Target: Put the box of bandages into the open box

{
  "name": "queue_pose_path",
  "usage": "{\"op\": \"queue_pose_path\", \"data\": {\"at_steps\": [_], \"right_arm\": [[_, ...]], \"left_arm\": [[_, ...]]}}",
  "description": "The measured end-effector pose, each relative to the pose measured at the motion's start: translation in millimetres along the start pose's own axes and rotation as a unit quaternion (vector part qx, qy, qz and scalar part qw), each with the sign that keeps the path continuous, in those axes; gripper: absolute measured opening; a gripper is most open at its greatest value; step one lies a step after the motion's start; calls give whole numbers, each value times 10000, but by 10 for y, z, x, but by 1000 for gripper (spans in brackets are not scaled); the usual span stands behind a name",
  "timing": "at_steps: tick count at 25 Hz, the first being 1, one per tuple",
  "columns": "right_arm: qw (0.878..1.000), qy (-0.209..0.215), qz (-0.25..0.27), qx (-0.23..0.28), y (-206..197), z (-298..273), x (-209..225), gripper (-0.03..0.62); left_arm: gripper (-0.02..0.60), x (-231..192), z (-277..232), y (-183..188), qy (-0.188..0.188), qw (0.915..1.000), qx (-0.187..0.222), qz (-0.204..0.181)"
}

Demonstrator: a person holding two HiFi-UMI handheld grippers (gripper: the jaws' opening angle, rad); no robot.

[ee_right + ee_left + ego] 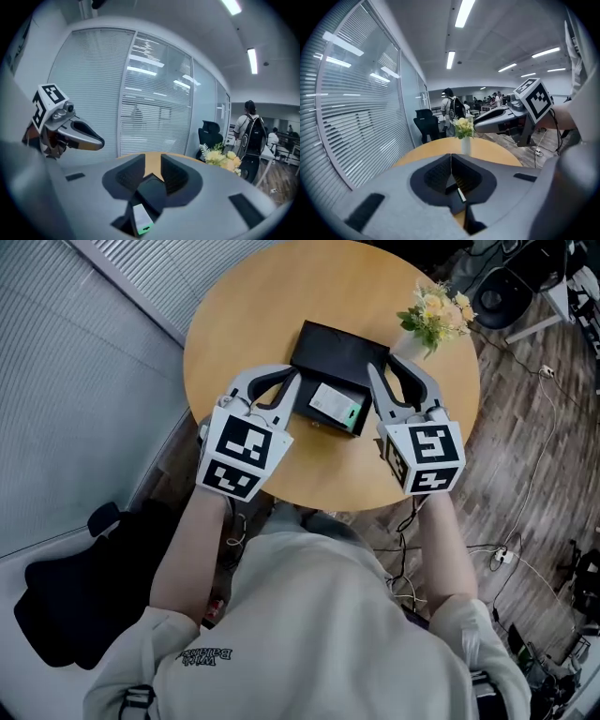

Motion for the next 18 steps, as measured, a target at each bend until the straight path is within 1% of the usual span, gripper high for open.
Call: {"op": "queue_pose_path", "data": {"at_steps": [3, 6, 9, 12, 13, 15, 18], "right_arm": [[9994, -47, -206, 287, 190, 231, 32, 95], [9965, -97, -489, 676, 426, 501, 72, 60], [9934, -179, -400, 1058, 664, 762, 108, 54], [9899, -197, -232, 1386, 887, 1003, 91, 49], [9883, -191, -226, 1494, 955, 1086, 89, 49], [9855, -211, -216, 1669, 1064, 1254, 98, 46], [9821, -212, -205, 1858, 1178, 1452, 91, 44]], "left_arm": [[23, 17, 104, 207, 41, 9995, 270, -171], [23, 28, 205, 390, 76, 9981, 443, -411], [23, 46, 318, 583, 182, 9956, 647, -650], [23, 76, 536, 820, 467, 9901, 963, -911], [23, 94, 608, 902, 524, 9884, 1089, -917], [23, 155, 712, 1053, 525, 9859, 1376, -791], [23, 232, 804, 1187, 356, 9827, 1697, -645]]}}
Point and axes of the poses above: the fingertips, and each gripper's own axes: z backward along the fingers, x to its right, y out of its top, the point moved 10 cm from there along z, backward along the fingers, and after that the axes turned 2 degrees about -z, right-handed, at the moved point
